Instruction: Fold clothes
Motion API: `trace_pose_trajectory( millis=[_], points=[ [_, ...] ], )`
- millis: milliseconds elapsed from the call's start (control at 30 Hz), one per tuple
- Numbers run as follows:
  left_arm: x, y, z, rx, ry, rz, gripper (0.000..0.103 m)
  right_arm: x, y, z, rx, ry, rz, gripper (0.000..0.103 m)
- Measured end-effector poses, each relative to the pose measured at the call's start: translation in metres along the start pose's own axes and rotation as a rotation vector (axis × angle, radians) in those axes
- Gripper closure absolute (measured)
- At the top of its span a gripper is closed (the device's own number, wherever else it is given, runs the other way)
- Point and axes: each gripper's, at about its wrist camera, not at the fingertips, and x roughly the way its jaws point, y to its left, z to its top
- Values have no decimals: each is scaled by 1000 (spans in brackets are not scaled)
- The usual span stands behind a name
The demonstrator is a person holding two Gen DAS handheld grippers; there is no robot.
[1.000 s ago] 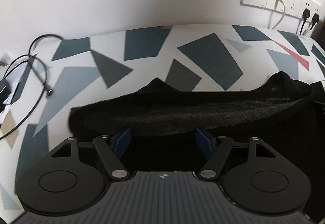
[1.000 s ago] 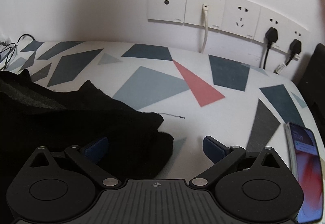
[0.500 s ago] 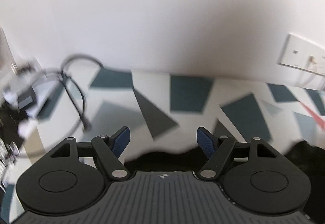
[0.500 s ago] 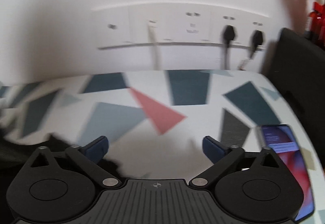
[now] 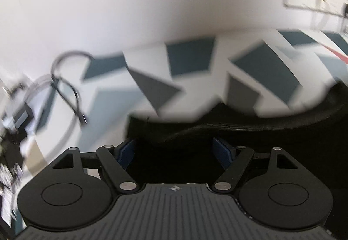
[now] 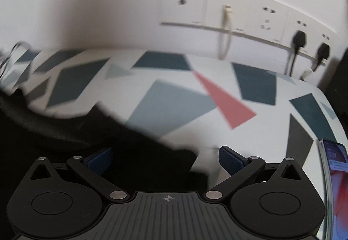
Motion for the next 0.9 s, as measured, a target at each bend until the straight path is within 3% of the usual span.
trace_pose_trajectory(
  millis=[100, 233, 433, 667, 767, 900],
  points=[
    [8, 4, 24, -58, -53, 68, 26, 2, -18, 12, 102, -21, -68, 2],
    [-6, 17, 32, -101, -52, 16, 26, -14, -33, 15, 163, -32, -28, 1],
    [-39, 32, -12, -123, 54, -162, 21, -44, -20, -10, 84, 36, 97, 1],
    [-49, 56, -64, -153, 133, -182, 18, -61, 17, -36, 47, 107, 68, 1],
    [-38, 70, -72, -229, 172, -220, 17, -61, 24, -47, 75, 146, 38, 1],
    [-38, 69, -76, -240, 153, -239, 12, -61, 33, -61, 102, 161, 22, 1]
  ],
)
